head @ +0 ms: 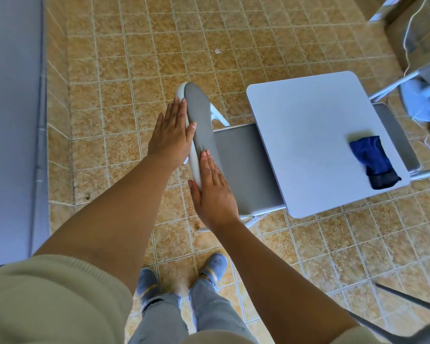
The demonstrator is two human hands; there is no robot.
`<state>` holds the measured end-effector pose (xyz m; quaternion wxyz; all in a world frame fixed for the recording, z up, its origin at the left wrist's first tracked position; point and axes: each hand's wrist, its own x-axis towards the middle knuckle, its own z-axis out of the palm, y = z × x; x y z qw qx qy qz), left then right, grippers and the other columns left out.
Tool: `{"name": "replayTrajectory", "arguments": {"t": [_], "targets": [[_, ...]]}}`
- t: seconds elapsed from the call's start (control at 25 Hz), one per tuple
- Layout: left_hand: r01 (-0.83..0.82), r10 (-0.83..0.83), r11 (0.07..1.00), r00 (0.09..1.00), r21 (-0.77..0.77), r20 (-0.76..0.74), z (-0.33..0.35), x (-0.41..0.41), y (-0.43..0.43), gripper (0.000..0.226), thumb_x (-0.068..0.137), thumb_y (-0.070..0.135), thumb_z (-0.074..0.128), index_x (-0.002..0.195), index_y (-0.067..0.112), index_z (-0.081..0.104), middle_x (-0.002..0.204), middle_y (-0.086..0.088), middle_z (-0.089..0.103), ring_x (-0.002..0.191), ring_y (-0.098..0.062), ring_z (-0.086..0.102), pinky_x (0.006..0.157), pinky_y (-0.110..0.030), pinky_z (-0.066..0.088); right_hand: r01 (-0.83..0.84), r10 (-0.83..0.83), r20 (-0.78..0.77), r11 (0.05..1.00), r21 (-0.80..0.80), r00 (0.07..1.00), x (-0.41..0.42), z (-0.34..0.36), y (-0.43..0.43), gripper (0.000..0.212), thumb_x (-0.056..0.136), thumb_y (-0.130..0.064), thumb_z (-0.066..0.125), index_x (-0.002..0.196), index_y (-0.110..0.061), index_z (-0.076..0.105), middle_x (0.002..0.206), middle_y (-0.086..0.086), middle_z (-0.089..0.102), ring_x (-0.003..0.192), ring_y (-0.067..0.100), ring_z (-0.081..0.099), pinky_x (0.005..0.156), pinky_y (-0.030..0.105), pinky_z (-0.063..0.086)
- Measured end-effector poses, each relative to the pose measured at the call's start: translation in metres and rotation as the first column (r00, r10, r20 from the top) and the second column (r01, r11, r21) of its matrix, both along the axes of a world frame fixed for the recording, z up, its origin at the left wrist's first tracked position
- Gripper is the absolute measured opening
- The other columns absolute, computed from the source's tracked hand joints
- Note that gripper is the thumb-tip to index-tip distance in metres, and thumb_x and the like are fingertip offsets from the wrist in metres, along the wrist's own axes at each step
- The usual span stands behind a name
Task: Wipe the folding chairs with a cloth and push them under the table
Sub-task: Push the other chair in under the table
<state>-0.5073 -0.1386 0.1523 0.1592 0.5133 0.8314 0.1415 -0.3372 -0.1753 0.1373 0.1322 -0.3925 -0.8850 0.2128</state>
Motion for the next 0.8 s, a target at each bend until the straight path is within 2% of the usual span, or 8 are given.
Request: {"name": "replayTrajectory", "arguments": {"t": [0.44, 0.56, 0.68, 0.8], "targets": [[-0.007, 0.006, 0.999, 0.999, 0.033, 0.035, -0.008, 0.038, 0.036, 0.060, 0.103, 0.041, 0.014, 0.153, 0.015, -0.008, 0.161, -0.002, -0.011, 0.148, -0.013, -0.010, 0.121, -0.036, -0.003, 0.031, -0.030, -0.019, 0.999, 0.017, 0.999, 0.041, -0.002, 0.036, 0.061, 0.099, -0.037, 0.035, 0.150, -0.008, 0.019, 0.156, 0.006, 0.026, 0.144, 0.015, 0.023, 0.116, 0.025, 0.020], [0.011, -0.012, 1.000, 1.000, 0.020, 0.026, -0.006, 0.038, 0.034, 0.061, 0.102, 0.042, 0.013, 0.153, 0.016, -0.008, 0.161, -0.003, -0.012, 0.148, -0.013, -0.010, 0.121, -0.035, -0.003, 0.031, -0.031, 0.014, 0.999, -0.021, 0.999, 0.040, -0.001, 0.036, 0.061, 0.100, -0.039, 0.034, 0.151, -0.011, 0.015, 0.158, 0.003, 0.022, 0.145, 0.012, 0.018, 0.117, 0.024, 0.016], [0.027, -0.027, 1.000, 0.999, -0.011, -0.016, -0.002, 0.036, 0.028, 0.062, 0.101, 0.045, 0.012, 0.152, 0.017, -0.009, 0.161, -0.003, -0.012, 0.148, -0.014, -0.011, 0.121, -0.035, -0.004, -0.039, 0.043, 0.053, 0.997, -0.068, 0.998, 0.048, 0.008, 0.040, 0.062, 0.100, -0.043, 0.032, 0.152, -0.015, 0.013, 0.159, -0.001, 0.016, 0.146, 0.008, 0.011, 0.118, 0.023, 0.011], [-0.038, 0.038, 0.999, 0.997, 0.005, -0.074, 0.012, 0.025, 0.024, 0.061, 0.101, 0.045, 0.009, 0.152, 0.017, -0.008, 0.161, -0.003, -0.011, 0.147, -0.015, -0.012, 0.120, -0.036, -0.006, -0.037, 0.043, 0.068, 0.996, -0.082, 0.997, 0.044, 0.029, 0.064, 0.060, 0.100, -0.044, 0.028, 0.152, -0.018, 0.011, 0.160, -0.005, 0.012, 0.146, 0.006, 0.006, 0.118, 0.023, 0.008]]}}
